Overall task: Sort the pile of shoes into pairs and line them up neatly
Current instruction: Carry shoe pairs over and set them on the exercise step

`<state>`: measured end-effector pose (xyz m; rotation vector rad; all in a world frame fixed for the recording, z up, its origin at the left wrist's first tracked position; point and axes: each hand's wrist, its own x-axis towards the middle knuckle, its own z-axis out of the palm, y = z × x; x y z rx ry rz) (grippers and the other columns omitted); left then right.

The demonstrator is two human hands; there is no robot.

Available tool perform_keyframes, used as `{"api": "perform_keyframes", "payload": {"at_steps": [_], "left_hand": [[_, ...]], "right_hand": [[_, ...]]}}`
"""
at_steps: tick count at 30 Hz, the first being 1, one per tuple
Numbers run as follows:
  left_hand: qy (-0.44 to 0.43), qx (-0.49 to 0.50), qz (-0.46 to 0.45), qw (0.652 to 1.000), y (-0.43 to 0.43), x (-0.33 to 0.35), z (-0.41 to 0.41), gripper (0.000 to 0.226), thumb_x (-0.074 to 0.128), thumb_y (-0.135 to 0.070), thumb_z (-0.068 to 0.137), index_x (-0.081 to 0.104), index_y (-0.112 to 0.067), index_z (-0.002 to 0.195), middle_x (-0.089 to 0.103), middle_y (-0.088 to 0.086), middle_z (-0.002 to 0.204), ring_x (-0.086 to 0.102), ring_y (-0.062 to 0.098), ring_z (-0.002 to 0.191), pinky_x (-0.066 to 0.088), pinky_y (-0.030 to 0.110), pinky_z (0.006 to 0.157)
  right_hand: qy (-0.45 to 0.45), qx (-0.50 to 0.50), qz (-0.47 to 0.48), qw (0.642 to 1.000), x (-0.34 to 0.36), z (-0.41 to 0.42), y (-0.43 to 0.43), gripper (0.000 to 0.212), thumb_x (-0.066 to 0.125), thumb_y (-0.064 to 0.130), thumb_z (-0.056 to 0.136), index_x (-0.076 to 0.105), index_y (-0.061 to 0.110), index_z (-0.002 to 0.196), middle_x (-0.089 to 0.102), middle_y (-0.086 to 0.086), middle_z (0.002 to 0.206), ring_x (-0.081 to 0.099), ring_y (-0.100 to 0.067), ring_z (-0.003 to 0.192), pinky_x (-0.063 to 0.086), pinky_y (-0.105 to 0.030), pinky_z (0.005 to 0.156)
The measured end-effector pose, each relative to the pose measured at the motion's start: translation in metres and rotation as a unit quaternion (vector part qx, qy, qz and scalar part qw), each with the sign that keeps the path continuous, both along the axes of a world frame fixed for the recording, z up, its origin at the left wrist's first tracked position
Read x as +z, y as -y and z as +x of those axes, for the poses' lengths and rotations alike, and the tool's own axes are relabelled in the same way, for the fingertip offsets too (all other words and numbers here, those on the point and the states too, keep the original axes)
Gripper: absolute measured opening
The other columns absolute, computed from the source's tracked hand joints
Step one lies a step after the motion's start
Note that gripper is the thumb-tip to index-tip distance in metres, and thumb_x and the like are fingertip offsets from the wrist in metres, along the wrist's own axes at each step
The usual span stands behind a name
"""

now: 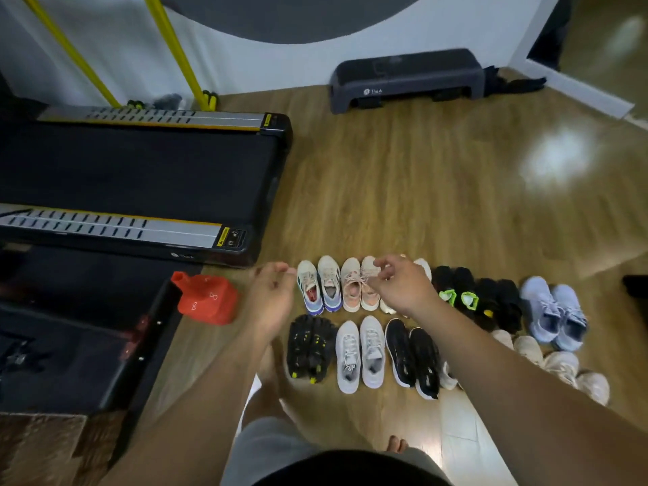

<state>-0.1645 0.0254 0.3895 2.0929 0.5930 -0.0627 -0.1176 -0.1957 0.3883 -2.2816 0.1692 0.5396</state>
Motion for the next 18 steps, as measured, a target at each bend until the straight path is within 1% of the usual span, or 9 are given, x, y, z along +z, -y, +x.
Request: {"api": "perform_keyframes", "payload": {"at_steps": [2, 3, 5, 6, 8, 10, 12, 15, 18], "left_hand": [[-0.018, -0.033, -0.009, 0.999, -0.026, -0.022, 0.036, 0.023, 0.056, -0.032, 0.095, 0.065, -0.018, 0.112, 0.05, 0.002, 0.119, 0.049, 0.013, 0.102, 0.036, 0.026, 0.09], [-0.032, -0.044, -0.023, 0.998, -0.041, -0.031, 0.053, 0.024, 0.057, -0.032, 0.095, 0.065, -0.017, 0.111, 0.054, 0.003, 0.118, 0.052, 0.016, 0.105, 0.038, 0.027, 0.09], [-0.075, -0.061, -0.061, 0.993, -0.07, -0.04, 0.085, 0.023, 0.058, -0.033, 0.095, 0.064, -0.015, 0.108, 0.061, 0.002, 0.109, 0.057, 0.019, 0.103, 0.04, 0.027, 0.085], [-0.097, -0.062, -0.077, 0.99, -0.082, -0.041, 0.098, 0.022, 0.058, -0.033, 0.095, 0.064, -0.016, 0.107, 0.063, 0.001, 0.106, 0.058, 0.019, 0.1, 0.04, 0.026, 0.083], [-0.129, -0.062, -0.099, 0.985, -0.099, -0.044, 0.119, 0.026, 0.057, -0.035, 0.095, 0.064, -0.015, 0.11, 0.065, 0.001, 0.107, 0.057, 0.018, 0.097, 0.04, 0.027, 0.083], [-0.152, -0.065, -0.109, 0.98, -0.107, -0.048, 0.14, 0.032, 0.057, -0.036, 0.095, 0.065, -0.012, 0.114, 0.066, 0.006, 0.113, 0.057, 0.019, 0.098, 0.042, 0.029, 0.087], [-0.173, -0.083, -0.116, 0.975, -0.107, -0.052, 0.158, 0.034, 0.057, -0.035, 0.095, 0.064, -0.011, 0.117, 0.066, 0.007, 0.115, 0.056, 0.019, 0.099, 0.042, 0.029, 0.089], [-0.169, -0.087, -0.106, 0.976, -0.109, -0.053, 0.174, 0.028, 0.057, -0.033, 0.096, 0.065, -0.012, 0.113, 0.065, 0.004, 0.107, 0.056, 0.018, 0.094, 0.039, 0.025, 0.082], [-0.167, -0.086, -0.094, 0.978, -0.114, -0.069, 0.18, 0.026, 0.056, -0.032, 0.096, 0.065, -0.014, 0.112, 0.065, 0.0, 0.103, 0.057, 0.015, 0.093, 0.039, 0.024, 0.08]], "right_hand": [[-0.046, -0.013, -0.034, 0.998, -0.015, 0.025, -0.02, 0.045, 0.068, 0.031, 0.087, 0.056, 0.017, 0.128, 0.066, -0.002, 0.101, 0.059, -0.019, 0.095, 0.041, -0.024, 0.077], [-0.067, -0.027, -0.05, 0.996, -0.021, 0.036, -0.032, 0.049, 0.068, 0.035, 0.086, 0.055, 0.017, 0.13, 0.066, -0.004, 0.108, 0.06, -0.021, 0.102, 0.041, -0.024, 0.078], [-0.097, -0.04, -0.083, 0.991, -0.027, 0.052, -0.059, 0.052, 0.066, 0.042, 0.087, 0.054, 0.015, 0.13, 0.063, -0.007, 0.122, 0.058, -0.025, 0.112, 0.038, -0.024, 0.078], [-0.109, -0.034, -0.093, 0.989, -0.028, 0.056, -0.071, 0.051, 0.064, 0.042, 0.088, 0.054, 0.014, 0.13, 0.061, -0.008, 0.125, 0.057, -0.026, 0.112, 0.037, -0.024, 0.077], [-0.131, -0.026, -0.103, 0.986, -0.029, 0.06, -0.091, 0.051, 0.062, 0.039, 0.088, 0.052, 0.016, 0.133, 0.061, -0.008, 0.126, 0.057, -0.023, 0.101, 0.037, -0.025, 0.073], [-0.131, -0.025, -0.115, 0.984, -0.029, 0.067, -0.103, 0.048, 0.062, 0.04, 0.087, 0.053, 0.022, 0.131, 0.064, -0.006, 0.121, 0.054, -0.02, 0.087, 0.039, -0.027, 0.07], [-0.125, -0.032, -0.122, 0.984, -0.029, 0.075, -0.107, 0.046, 0.061, 0.04, 0.087, 0.054, 0.023, 0.129, 0.065, -0.005, 0.118, 0.051, -0.018, 0.082, 0.04, -0.027, 0.069], [-0.133, -0.035, -0.106, 0.985, -0.034, 0.089, -0.109, 0.045, 0.061, 0.035, 0.089, 0.054, 0.022, 0.131, 0.064, -0.004, 0.12, 0.052, -0.018, 0.088, 0.037, -0.023, 0.067], [-0.141, -0.018, -0.09, 0.986, -0.059, 0.107, -0.116, 0.047, 0.06, 0.036, 0.089, 0.054, 0.02, 0.132, 0.064, -0.004, 0.119, 0.06, -0.024, 0.107, 0.039, -0.023, 0.075]]}}
